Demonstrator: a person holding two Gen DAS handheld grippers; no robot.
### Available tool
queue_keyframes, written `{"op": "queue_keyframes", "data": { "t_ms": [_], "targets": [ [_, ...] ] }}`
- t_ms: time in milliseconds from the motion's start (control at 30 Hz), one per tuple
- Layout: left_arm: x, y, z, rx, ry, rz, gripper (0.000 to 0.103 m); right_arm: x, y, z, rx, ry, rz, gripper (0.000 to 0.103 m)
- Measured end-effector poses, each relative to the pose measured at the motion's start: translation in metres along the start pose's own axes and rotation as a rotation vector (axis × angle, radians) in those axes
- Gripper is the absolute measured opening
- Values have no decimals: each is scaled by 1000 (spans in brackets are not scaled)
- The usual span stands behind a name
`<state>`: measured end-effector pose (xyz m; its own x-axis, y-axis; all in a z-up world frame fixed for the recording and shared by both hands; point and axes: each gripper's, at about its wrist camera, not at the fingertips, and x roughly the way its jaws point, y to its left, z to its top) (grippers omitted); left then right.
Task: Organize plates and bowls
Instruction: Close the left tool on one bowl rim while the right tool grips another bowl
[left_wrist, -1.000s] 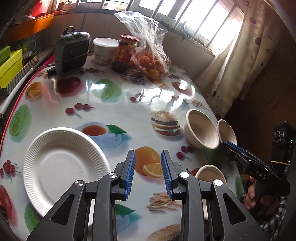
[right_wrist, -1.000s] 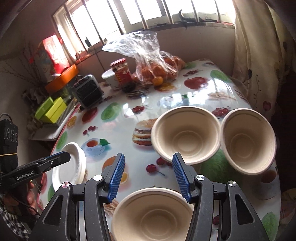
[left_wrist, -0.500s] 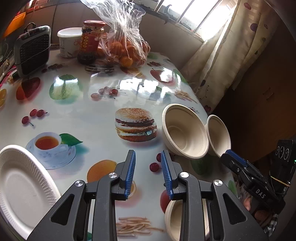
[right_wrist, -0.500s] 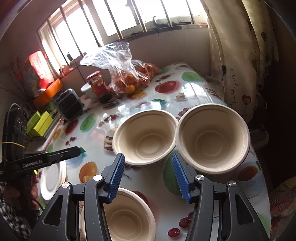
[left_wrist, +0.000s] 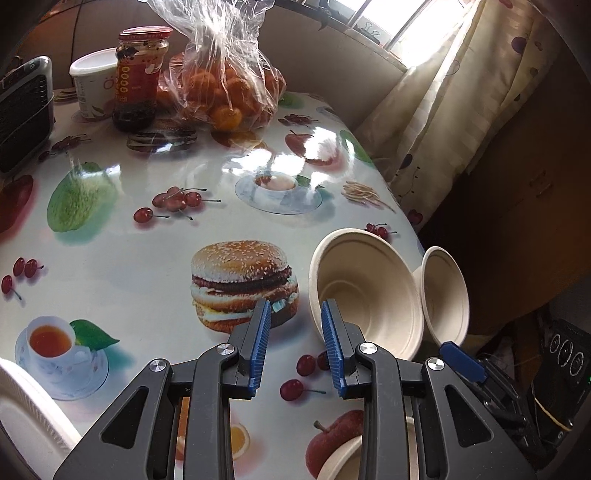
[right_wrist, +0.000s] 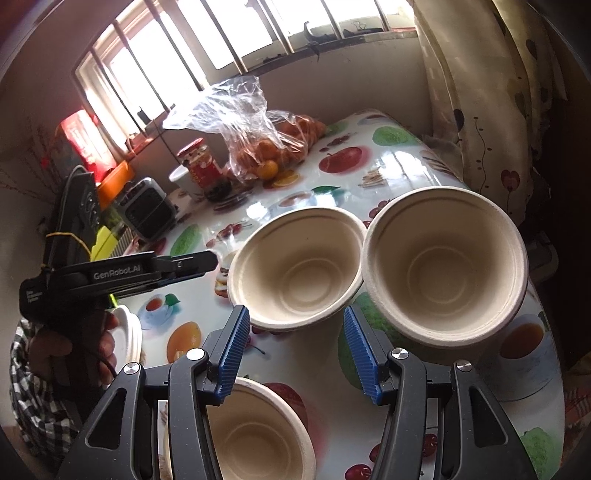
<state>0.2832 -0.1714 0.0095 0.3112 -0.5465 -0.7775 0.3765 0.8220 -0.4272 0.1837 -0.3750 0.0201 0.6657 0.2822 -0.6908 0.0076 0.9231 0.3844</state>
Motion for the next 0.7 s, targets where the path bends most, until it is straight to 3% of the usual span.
{"op": "queue_keyframes", "data": {
  "t_ms": [267, 567, 700],
  "targets": [
    [24, -3, 17, 19, 34, 29, 30, 17, -4, 4, 4, 34, -8, 54],
    [35, -6, 27, 21, 45, 5, 30, 25, -7, 6, 17, 39, -2, 53],
    [41, -7, 28, 23, 56, 3, 30, 28, -10, 8, 29, 36, -10, 48]
  ]
}}
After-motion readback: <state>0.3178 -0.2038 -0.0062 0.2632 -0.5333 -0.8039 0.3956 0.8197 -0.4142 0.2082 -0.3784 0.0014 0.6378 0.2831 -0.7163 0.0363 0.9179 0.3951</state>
